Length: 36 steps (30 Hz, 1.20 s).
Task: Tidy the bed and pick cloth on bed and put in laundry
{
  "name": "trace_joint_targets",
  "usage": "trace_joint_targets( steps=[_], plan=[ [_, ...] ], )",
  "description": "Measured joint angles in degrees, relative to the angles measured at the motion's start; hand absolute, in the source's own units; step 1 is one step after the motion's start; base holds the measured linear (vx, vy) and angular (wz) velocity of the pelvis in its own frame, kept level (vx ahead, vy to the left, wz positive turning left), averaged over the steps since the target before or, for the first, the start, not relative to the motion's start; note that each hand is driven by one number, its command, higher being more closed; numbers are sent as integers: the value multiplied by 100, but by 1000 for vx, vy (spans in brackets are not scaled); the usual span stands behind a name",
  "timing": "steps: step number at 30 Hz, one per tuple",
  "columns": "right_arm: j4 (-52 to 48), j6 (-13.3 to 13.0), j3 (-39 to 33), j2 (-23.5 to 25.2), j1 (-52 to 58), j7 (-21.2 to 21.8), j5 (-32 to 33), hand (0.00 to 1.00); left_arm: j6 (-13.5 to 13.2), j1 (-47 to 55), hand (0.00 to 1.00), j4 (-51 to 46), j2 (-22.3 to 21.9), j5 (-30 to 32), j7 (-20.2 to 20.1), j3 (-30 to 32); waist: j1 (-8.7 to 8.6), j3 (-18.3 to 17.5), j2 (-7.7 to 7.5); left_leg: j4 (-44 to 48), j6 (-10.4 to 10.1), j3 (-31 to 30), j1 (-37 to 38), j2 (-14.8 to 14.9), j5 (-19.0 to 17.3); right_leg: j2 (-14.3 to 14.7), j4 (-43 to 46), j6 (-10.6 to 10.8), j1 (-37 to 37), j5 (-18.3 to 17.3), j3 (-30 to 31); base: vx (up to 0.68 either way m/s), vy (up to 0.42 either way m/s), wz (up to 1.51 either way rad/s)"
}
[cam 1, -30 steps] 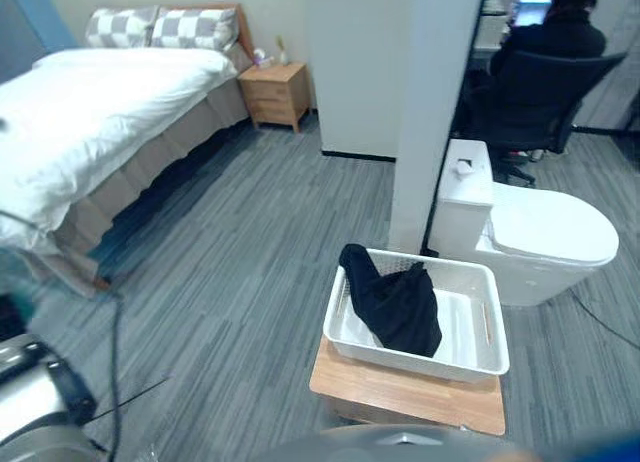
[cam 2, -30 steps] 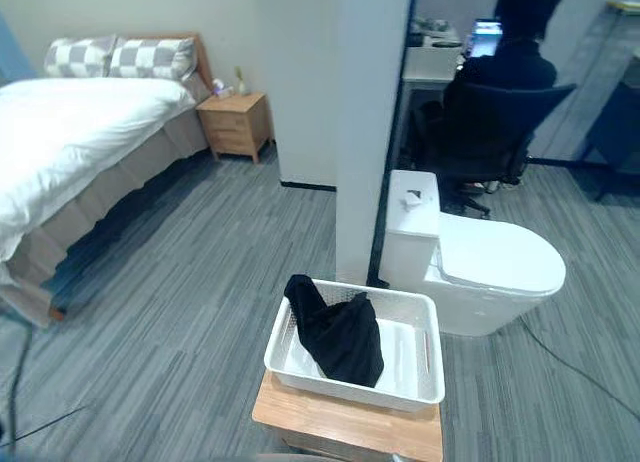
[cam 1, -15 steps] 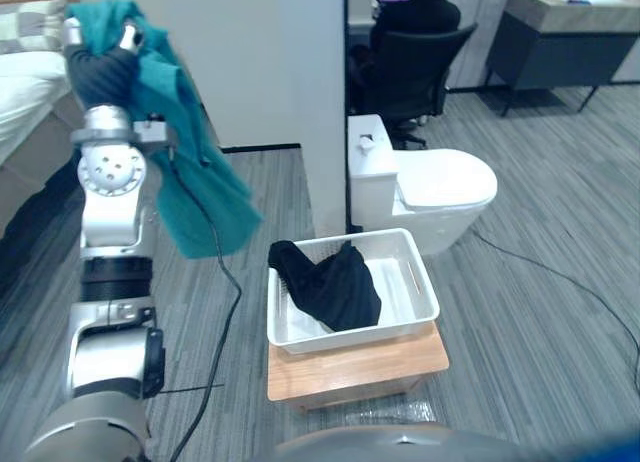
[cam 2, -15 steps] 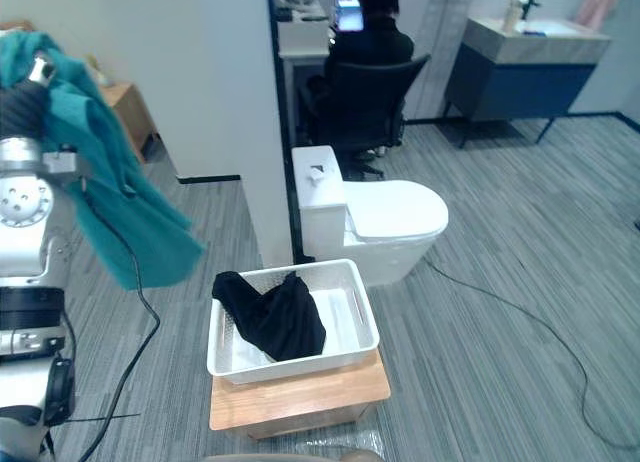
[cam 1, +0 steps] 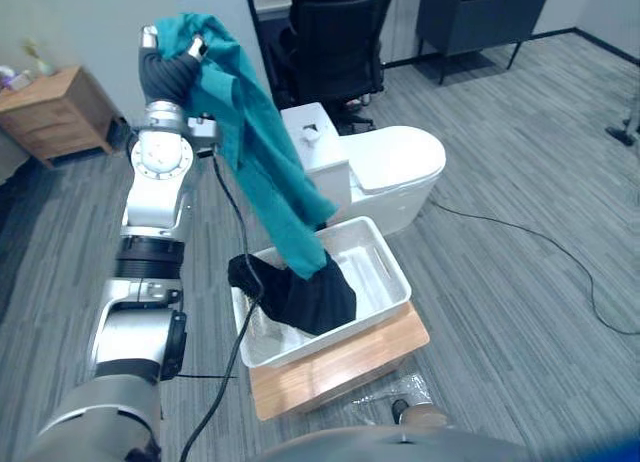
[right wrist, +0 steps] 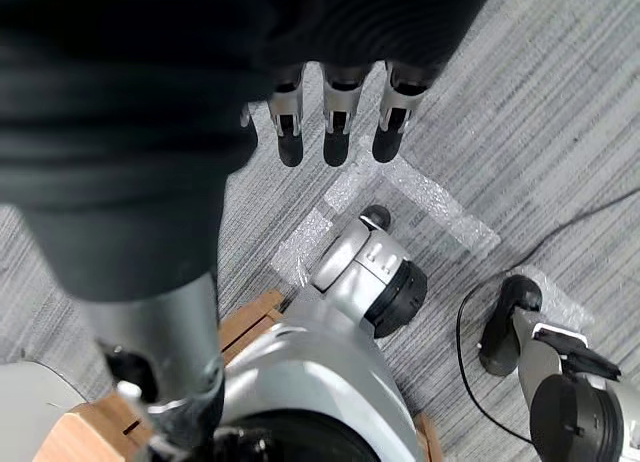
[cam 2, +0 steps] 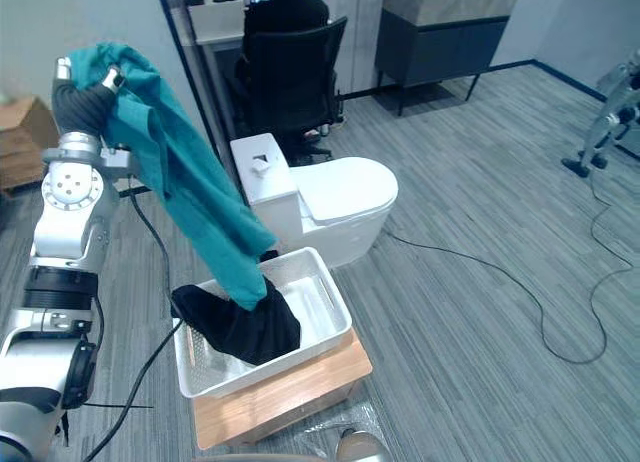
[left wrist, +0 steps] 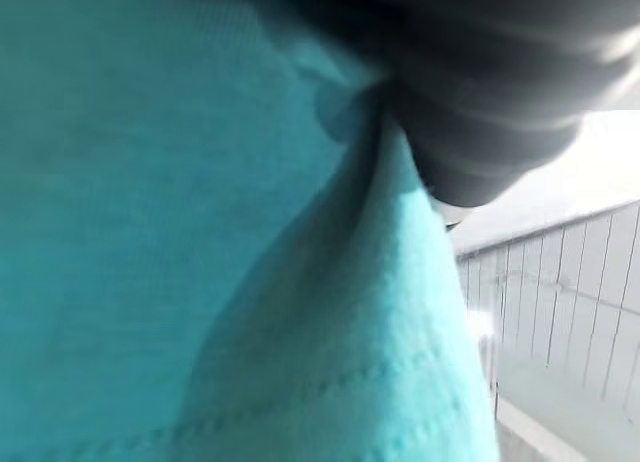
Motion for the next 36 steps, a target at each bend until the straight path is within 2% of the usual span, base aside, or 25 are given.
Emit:
trace_joint_targets(
  steps=[4,9,14,21,25,29,32,36],
  plan=[
    [-14,-46,109,11,7,-16,-128,0,113,59,100,1,-215,-178,-245,-50,-14,104,19,13,-27,84,19,16,-64,55,11,16,-52,21,133,-12,4,-16],
    [-30,-53,240,40,104,-79,-138,0,113,396,100,-121,-393,-187,-656,-182,-36,121,40,19,-37,195,2,19,-82,76,22,24,-155,62,287,8,1,-19],
    [-20,-45,349,63,166,-197,-134,0,57,1038,100,-917,-677,-442,-1021,-260,-24,123,44,132,-35,202,26,34,-128,84,22,-4,-140,84,406,13,2,-11],
    [-11,-36,419,42,209,-293,-119,0,59,1991,100,-1908,-1411,-823,-1311,-891,40,165,119,249,-42,156,62,97,-299,71,3,44,-51,113,409,-32,10,2],
    [-2,-18,581,35,220,-372,-106,0,99,2483,100,-1996,-1770,-816,-1300,-1366,50,184,140,319,-15,103,-10,79,-369,49,-44,124,-64,163,392,-55,5,4],
    [-3,82,592,34,231,-401,-84,0,301,3051,100,-1998,-2138,-770,-1149,-2019,125,191,127,308,-13,68,-63,40,-369,6,-64,172,-101,192,378,-8,0,1],
    [-8,88,599,36,284,-403,-85,0,517,3355,100,-1996,-2296,-753,-1034,-2384,199,152,112,308,6,11,-172,28,-356,-33,-105,194,-159,209,307,11,-8,8],
    [-19,142,686,23,324,-407,-86,0,644,3560,100,-1829,-2268,-541,-709,-2447,282,94,69,292,13,9,-225,35,-343,-48,-199,204,-173,257,209,31,-12,3]
  ],
)
